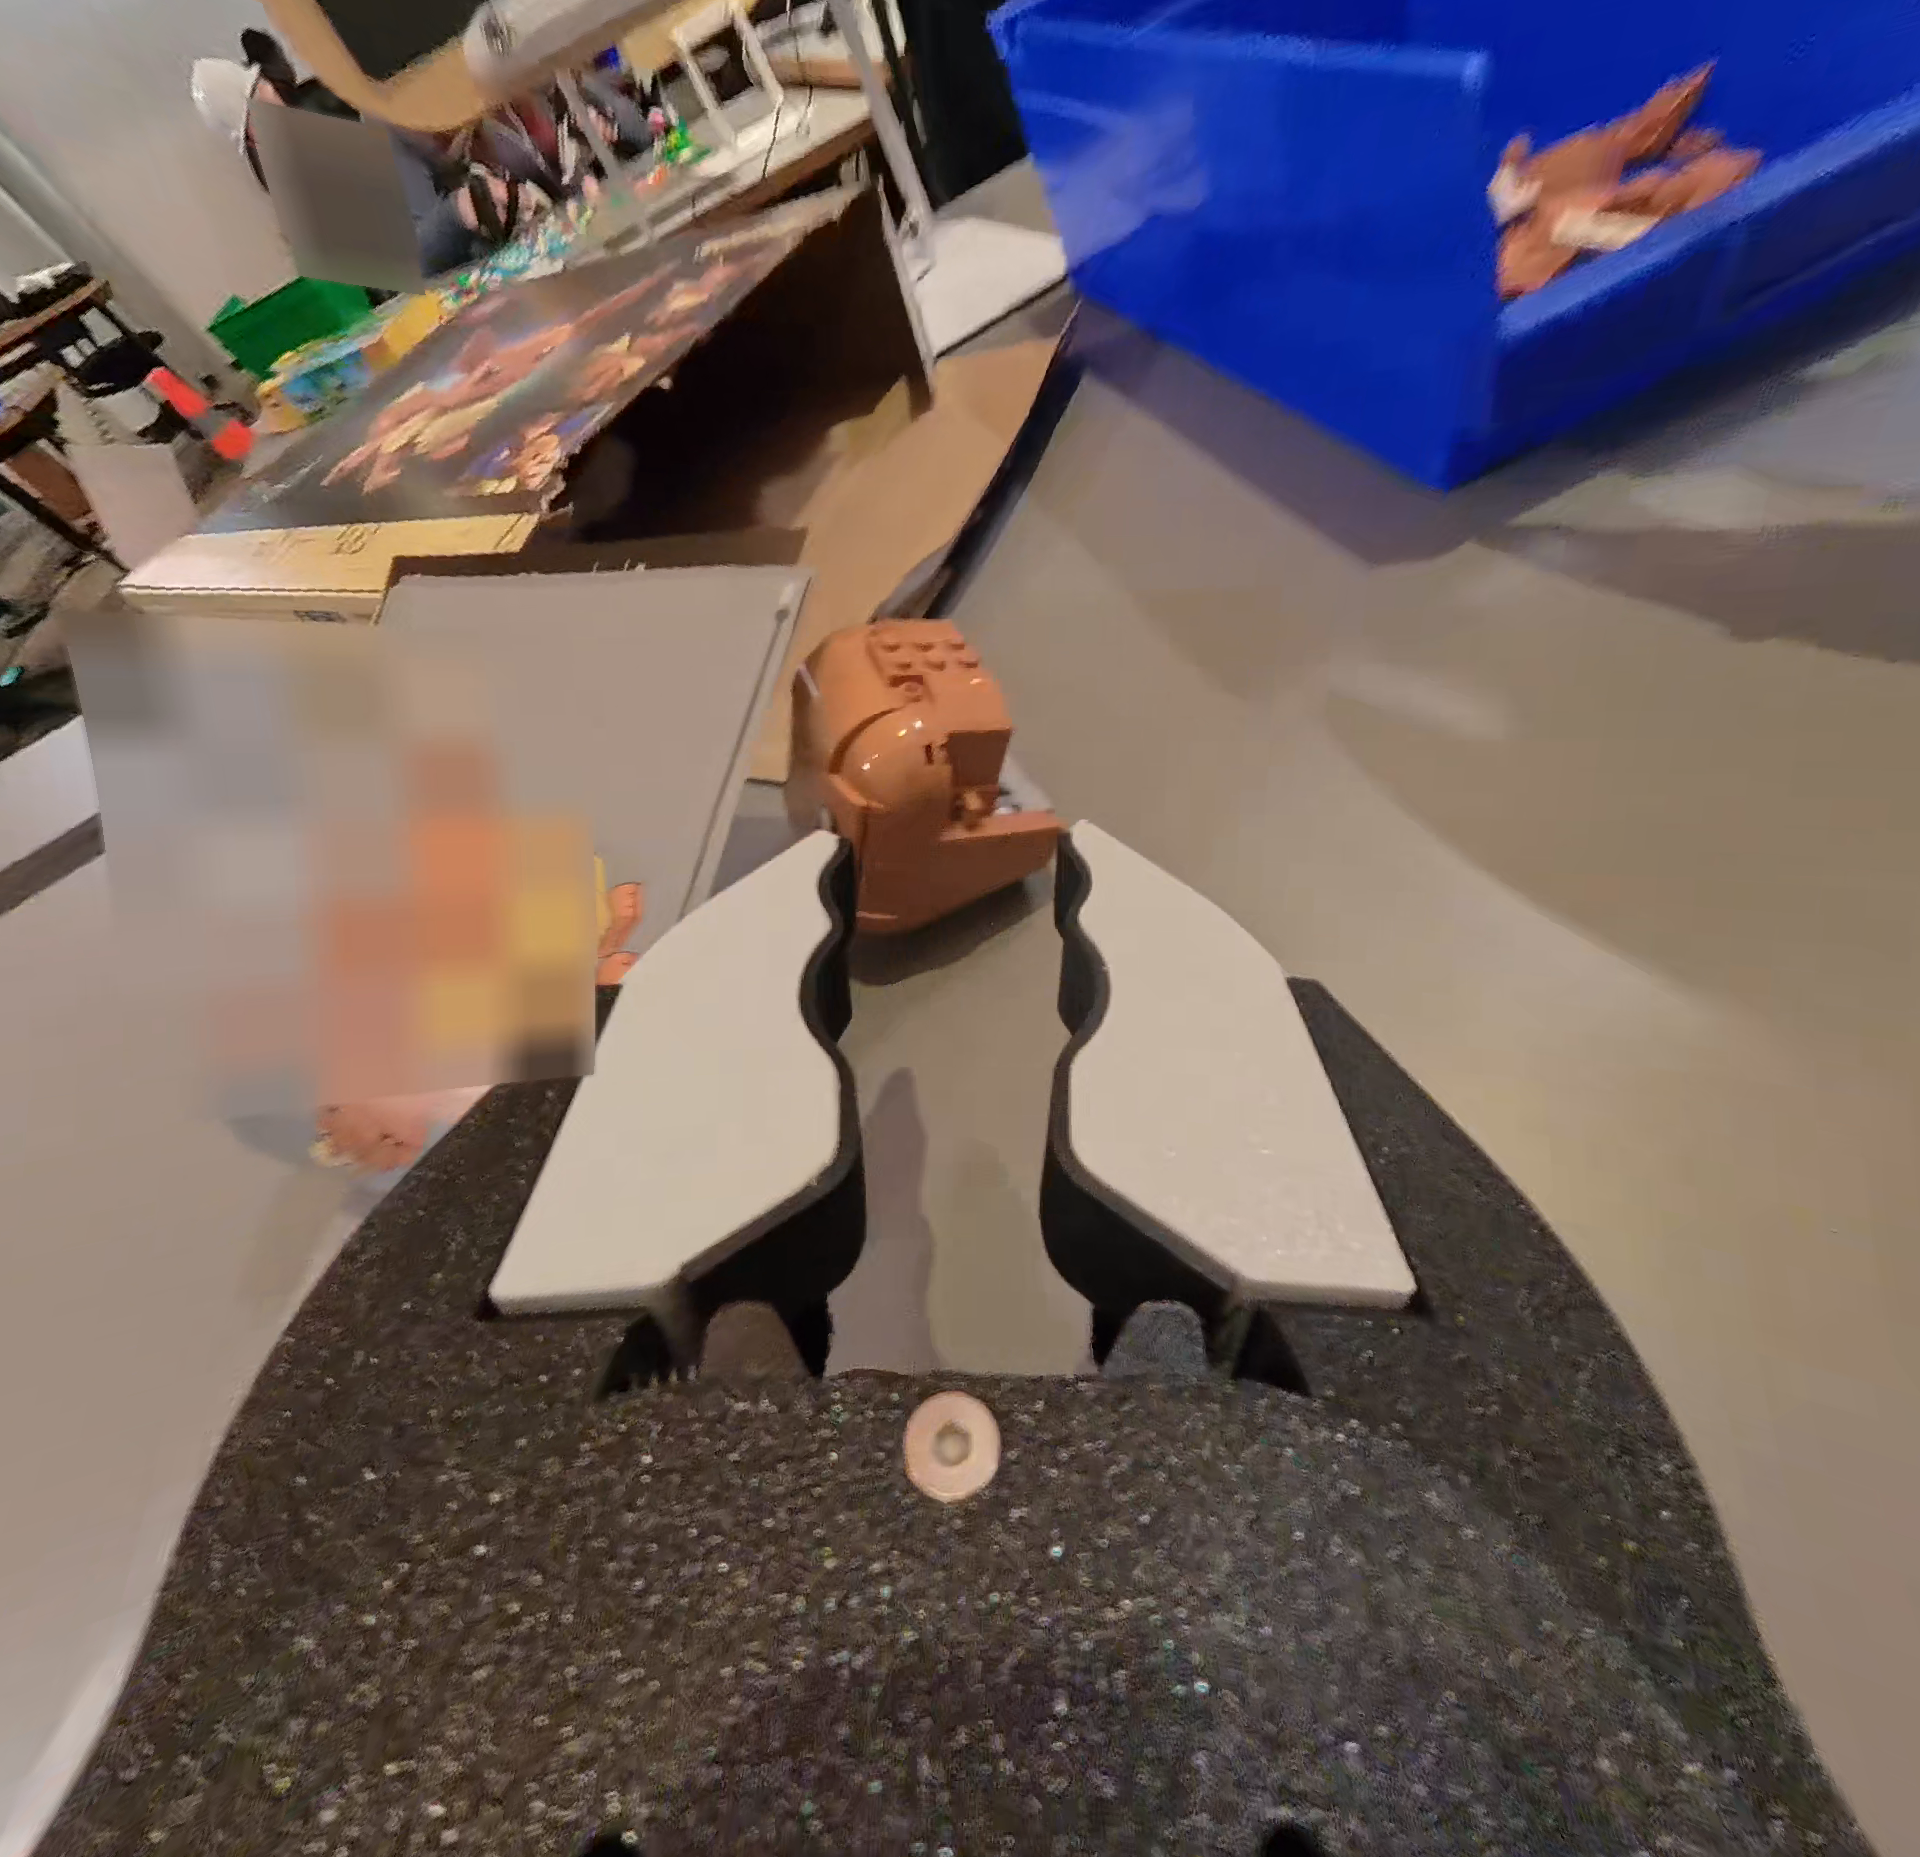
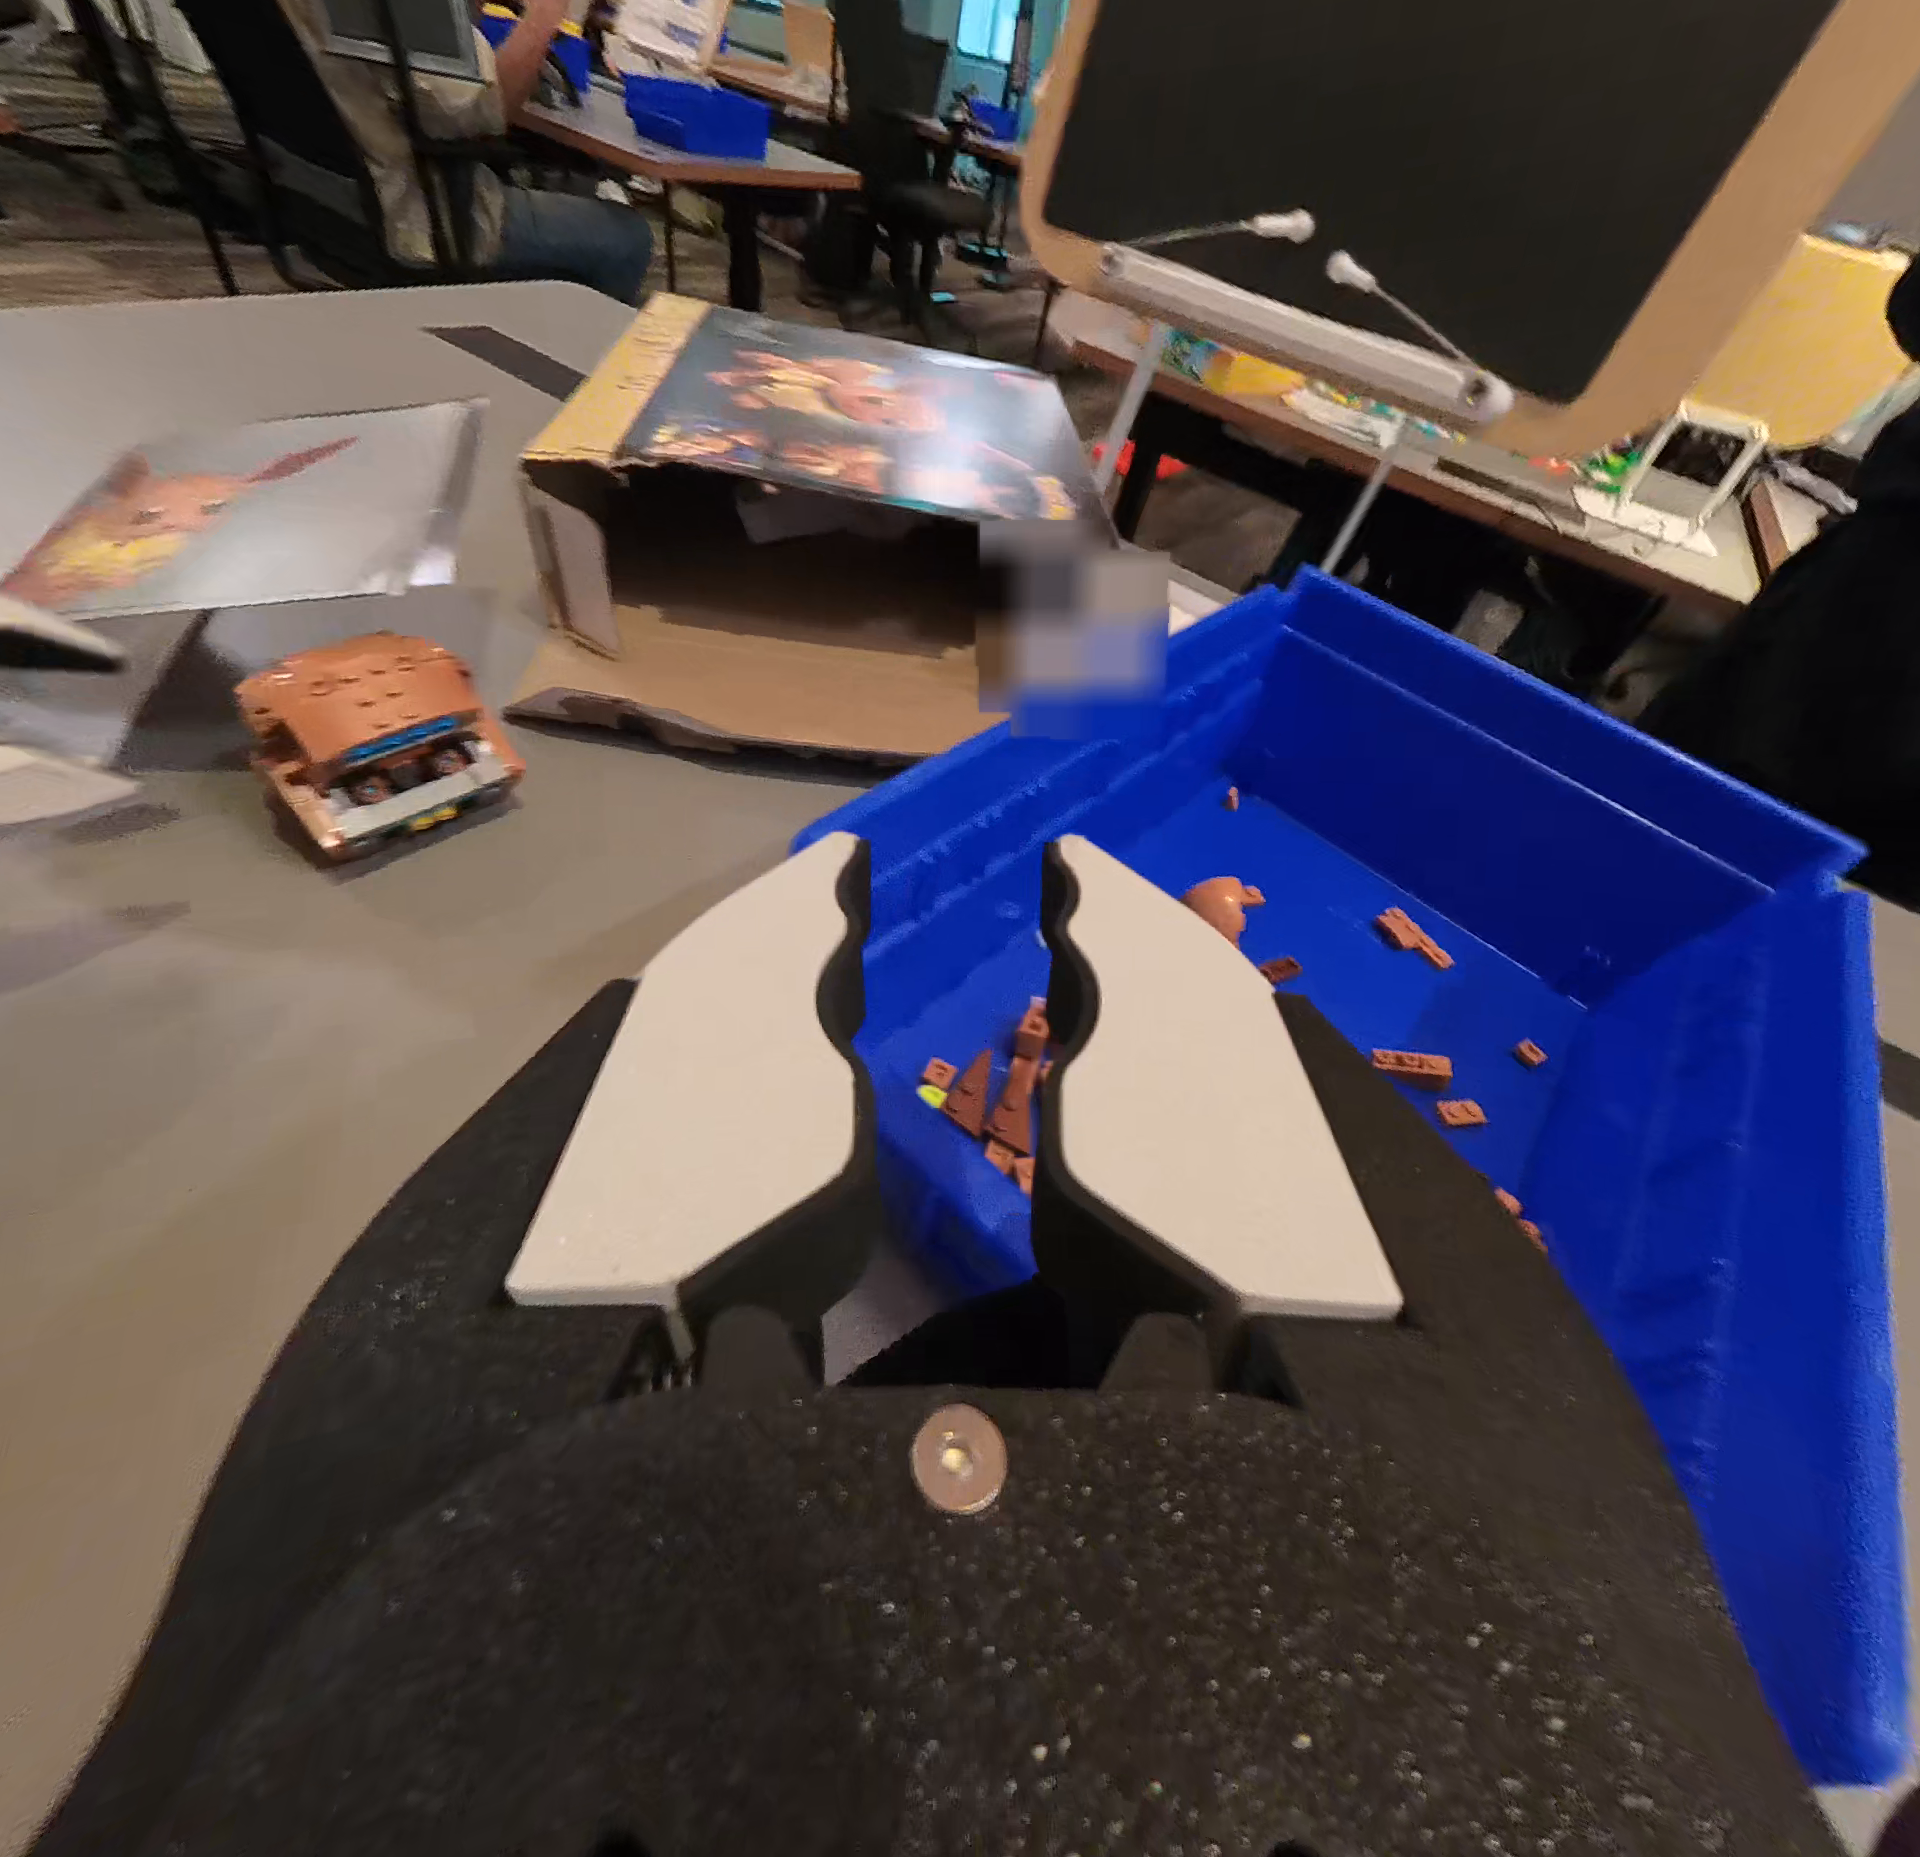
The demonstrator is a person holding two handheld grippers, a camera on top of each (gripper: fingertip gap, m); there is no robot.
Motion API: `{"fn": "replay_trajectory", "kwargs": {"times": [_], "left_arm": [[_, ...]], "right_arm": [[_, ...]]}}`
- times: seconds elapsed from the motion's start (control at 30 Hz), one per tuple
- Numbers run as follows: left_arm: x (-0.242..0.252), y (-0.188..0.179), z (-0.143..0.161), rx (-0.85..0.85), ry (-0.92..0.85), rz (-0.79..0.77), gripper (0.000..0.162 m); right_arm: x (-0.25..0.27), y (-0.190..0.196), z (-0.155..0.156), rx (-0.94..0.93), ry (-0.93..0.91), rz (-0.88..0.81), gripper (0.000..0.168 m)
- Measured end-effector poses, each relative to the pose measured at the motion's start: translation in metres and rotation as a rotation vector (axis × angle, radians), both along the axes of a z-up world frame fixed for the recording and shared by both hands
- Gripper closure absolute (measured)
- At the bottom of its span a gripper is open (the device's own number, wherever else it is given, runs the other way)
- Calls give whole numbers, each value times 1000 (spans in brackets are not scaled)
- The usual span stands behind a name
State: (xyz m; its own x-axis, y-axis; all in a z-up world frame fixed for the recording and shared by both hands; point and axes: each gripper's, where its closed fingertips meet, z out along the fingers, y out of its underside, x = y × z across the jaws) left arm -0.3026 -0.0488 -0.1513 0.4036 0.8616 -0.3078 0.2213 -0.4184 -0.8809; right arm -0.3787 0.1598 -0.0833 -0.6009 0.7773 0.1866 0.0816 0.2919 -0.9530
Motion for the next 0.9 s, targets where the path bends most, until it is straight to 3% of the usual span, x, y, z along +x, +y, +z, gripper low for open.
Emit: {"fn": "replay_trajectory", "kwargs": {"times": [0.27,0.43,0.67,0.8,0.9], "left_arm": [[-27,0,-22,-179,-151,14,118],[-41,1,-19,-230,-160,64,108],[-60,-2,-28,-292,-208,103,110],[-58,-2,-26,-251,-219,89,115],[-50,9,-24,-91,-257,20,115]], "right_arm": [[34,-37,-23,91,21,107,140],[41,-43,-28,102,20,136,142],[46,-46,-34,108,6,164,142],[51,-48,-34,112,19,188,143],[59,-54,-35,97,10,230,143]]}}
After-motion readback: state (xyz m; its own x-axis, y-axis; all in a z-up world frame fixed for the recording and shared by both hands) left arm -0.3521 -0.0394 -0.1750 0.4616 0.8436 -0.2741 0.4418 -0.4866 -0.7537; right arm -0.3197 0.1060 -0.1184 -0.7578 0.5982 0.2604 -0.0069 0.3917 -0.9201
